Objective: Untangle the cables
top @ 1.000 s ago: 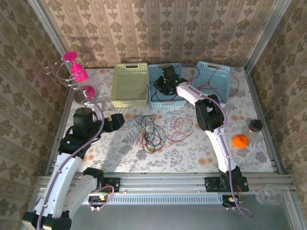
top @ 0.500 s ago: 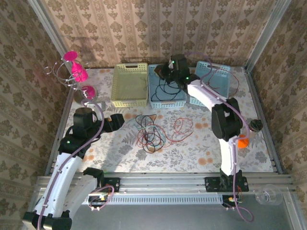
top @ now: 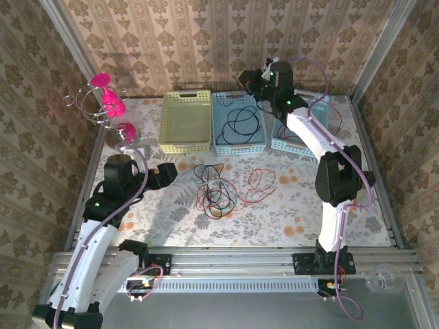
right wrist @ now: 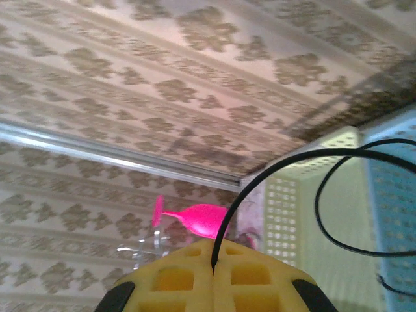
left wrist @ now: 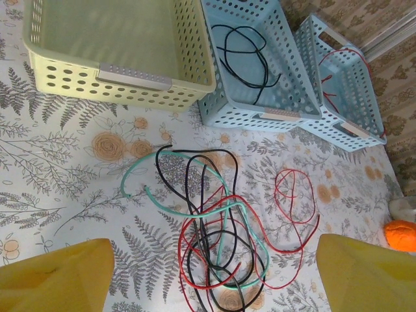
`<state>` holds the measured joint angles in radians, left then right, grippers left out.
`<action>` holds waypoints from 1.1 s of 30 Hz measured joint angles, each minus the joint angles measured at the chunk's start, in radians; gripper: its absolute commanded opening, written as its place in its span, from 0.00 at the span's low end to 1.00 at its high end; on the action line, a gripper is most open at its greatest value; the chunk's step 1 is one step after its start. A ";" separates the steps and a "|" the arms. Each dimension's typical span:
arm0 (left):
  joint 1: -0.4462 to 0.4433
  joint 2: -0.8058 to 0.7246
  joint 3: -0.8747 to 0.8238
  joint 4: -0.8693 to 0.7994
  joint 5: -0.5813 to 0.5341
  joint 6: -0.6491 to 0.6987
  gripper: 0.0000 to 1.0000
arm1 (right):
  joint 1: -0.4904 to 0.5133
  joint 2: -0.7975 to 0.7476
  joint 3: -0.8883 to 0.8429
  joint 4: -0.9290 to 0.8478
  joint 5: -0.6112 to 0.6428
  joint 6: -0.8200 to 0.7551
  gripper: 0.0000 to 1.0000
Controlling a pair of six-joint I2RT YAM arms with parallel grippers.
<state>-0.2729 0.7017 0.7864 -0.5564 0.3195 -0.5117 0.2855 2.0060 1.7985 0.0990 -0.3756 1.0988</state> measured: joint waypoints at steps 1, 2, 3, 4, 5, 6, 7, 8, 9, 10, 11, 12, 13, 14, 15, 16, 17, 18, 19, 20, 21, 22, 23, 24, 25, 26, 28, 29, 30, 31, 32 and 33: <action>0.000 -0.002 -0.001 0.000 0.002 -0.004 0.82 | -0.002 0.027 0.014 -0.023 0.000 -0.008 0.11; 0.000 -0.003 -0.001 0.000 0.003 -0.006 0.82 | -0.002 0.058 0.027 -0.056 0.002 -0.026 0.26; 0.000 -0.004 -0.001 0.000 0.005 -0.009 0.82 | -0.001 0.080 0.036 -0.089 0.002 -0.043 0.36; 0.000 -0.005 -0.001 0.000 0.007 -0.012 0.82 | -0.001 0.104 0.046 -0.137 0.008 -0.075 0.43; 0.000 -0.006 -0.001 0.000 0.007 -0.013 0.82 | 0.000 0.122 0.055 -0.192 0.014 -0.108 0.48; 0.000 -0.009 -0.001 0.000 0.007 -0.013 0.82 | 0.000 0.135 0.065 -0.244 0.024 -0.138 0.51; 0.000 -0.013 -0.001 0.000 0.007 -0.014 0.82 | 0.000 0.147 0.077 -0.303 0.036 -0.173 0.53; 0.000 -0.017 -0.001 0.000 0.007 -0.015 0.82 | 0.000 0.152 0.085 -0.354 0.051 -0.206 0.54; 0.000 -0.020 -0.001 0.000 0.007 -0.016 0.82 | 0.000 0.152 0.086 -0.391 0.064 -0.234 0.55; 0.000 -0.022 -0.001 0.000 0.007 -0.018 0.82 | 0.001 0.147 0.085 -0.424 0.080 -0.260 0.55; 0.000 -0.023 -0.001 0.000 0.008 -0.020 0.82 | 0.001 0.135 0.077 -0.448 0.100 -0.283 0.55; 0.000 -0.023 -0.002 0.003 0.010 -0.022 0.81 | 0.002 0.118 0.062 -0.461 0.116 -0.301 0.55; 0.000 -0.021 -0.006 0.008 0.011 -0.027 0.81 | 0.005 0.090 0.036 -0.475 0.135 -0.321 0.55; 0.000 -0.020 -0.010 0.013 0.016 -0.032 0.81 | 0.009 0.058 0.005 -0.482 0.150 -0.340 0.55; 0.000 -0.017 -0.018 0.023 0.019 -0.037 0.81 | 0.012 0.014 -0.034 -0.488 0.169 -0.360 0.54; 0.000 -0.014 -0.029 0.033 0.023 -0.043 0.81 | 0.018 -0.036 -0.079 -0.490 0.187 -0.383 0.54; 0.000 -0.011 -0.039 0.040 0.026 -0.048 0.81 | 0.029 -0.089 -0.122 -0.491 0.202 -0.407 0.53; 0.000 -0.007 -0.054 0.051 0.027 -0.056 0.80 | 0.048 -0.146 -0.169 -0.487 0.220 -0.433 0.52; 0.000 -0.002 -0.074 0.066 0.031 -0.066 0.80 | 0.078 -0.210 -0.224 -0.479 0.238 -0.463 0.51; 0.000 0.002 -0.093 0.080 0.033 -0.076 0.80 | 0.110 -0.262 -0.268 -0.470 0.252 -0.489 0.50; -0.002 0.006 -0.121 0.094 0.035 -0.089 0.79 | 0.158 -0.325 -0.328 -0.456 0.269 -0.521 0.49; -0.005 0.008 -0.148 0.109 0.037 -0.103 0.79 | 0.212 -0.383 -0.389 -0.437 0.282 -0.550 0.48; -0.012 0.008 -0.178 0.128 0.036 -0.120 0.78 | 0.262 -0.430 -0.444 -0.425 0.294 -0.576 0.47; -0.024 0.008 -0.209 0.146 0.035 -0.136 0.78 | 0.323 -0.477 -0.511 -0.408 0.303 -0.605 0.47; -0.046 0.010 -0.244 0.166 0.032 -0.151 0.78 | 0.380 -0.510 -0.568 -0.401 0.311 -0.631 0.46; -0.073 0.013 -0.275 0.183 0.027 -0.166 0.79 | 0.435 -0.533 -0.624 -0.397 0.319 -0.655 0.46; -0.129 0.027 -0.321 0.210 0.010 -0.186 0.78 | 0.510 -0.547 -0.713 -0.394 0.336 -0.688 0.47; -0.165 0.040 -0.341 0.227 -0.005 -0.197 0.78 | 0.540 -0.547 -0.758 -0.394 0.352 -0.703 0.48; -0.196 0.055 -0.359 0.246 -0.018 -0.207 0.78 | 0.559 -0.547 -0.797 -0.398 0.366 -0.711 0.48; -0.229 0.075 -0.376 0.270 -0.032 -0.218 0.77 | 0.574 -0.547 -0.837 -0.404 0.381 -0.716 0.48; -0.257 0.097 -0.390 0.293 -0.046 -0.228 0.77 | 0.580 -0.547 -0.867 -0.413 0.397 -0.721 0.48; -0.281 0.121 -0.402 0.315 -0.062 -0.235 0.77 | 0.581 -0.547 -0.893 -0.421 0.415 -0.727 0.49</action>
<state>-0.5541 0.8227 0.3847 -0.2417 0.2577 -0.7467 0.8669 1.4593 0.9054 -0.3222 0.0399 0.3721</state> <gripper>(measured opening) 0.771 0.483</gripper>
